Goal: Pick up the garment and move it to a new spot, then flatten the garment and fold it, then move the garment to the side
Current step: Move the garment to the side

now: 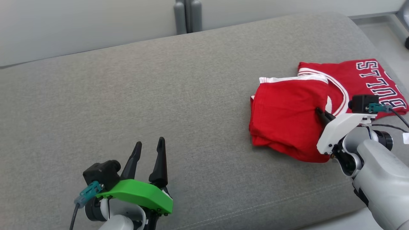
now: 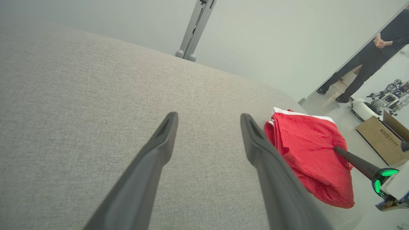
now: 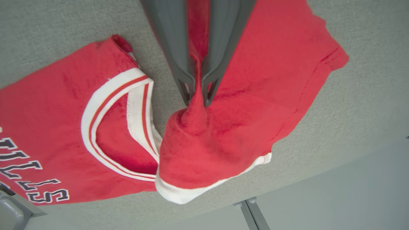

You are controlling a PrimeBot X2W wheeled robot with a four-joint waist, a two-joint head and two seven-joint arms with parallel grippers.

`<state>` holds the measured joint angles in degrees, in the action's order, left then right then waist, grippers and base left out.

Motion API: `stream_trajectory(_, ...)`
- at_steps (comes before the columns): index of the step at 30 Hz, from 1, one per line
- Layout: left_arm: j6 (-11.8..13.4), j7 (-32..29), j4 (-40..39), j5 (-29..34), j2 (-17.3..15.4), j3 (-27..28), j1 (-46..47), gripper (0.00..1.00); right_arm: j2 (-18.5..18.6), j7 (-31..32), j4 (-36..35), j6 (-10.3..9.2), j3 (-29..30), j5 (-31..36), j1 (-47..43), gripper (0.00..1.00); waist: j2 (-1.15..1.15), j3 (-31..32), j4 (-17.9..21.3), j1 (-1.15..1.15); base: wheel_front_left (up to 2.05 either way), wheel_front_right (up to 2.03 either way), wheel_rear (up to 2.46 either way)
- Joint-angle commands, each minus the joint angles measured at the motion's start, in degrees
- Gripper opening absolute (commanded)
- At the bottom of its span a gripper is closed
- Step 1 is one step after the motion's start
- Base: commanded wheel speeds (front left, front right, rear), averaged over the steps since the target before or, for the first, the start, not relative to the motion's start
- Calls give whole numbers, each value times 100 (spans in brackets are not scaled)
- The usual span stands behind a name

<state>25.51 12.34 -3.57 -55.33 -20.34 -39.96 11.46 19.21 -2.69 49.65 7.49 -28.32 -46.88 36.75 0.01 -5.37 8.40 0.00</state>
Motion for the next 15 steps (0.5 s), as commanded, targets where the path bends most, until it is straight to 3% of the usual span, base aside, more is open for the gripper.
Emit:
stream_trajectory(1, -22, 23, 11, 44, 7, 16, 90, 100, 28, -5, -30, -1, -9, -35, 78, 0, -1, -89, 503, 0, 0, 0, 0)
stream_trajectory(7, -74, 26, 61, 77, 44, -10, 200, 100, 55, 12, -81, -1, -88, 27, 288, 0, -1, -257, 725, 0, 0, 0, 0)
stream_trajectory(15, -74, -27, 101, 152, 56, -50, 384, 100, -42, -85, 68, -1, -165, 116, 579, 0, -1, -420, 503, 0, 0, 0, 0)
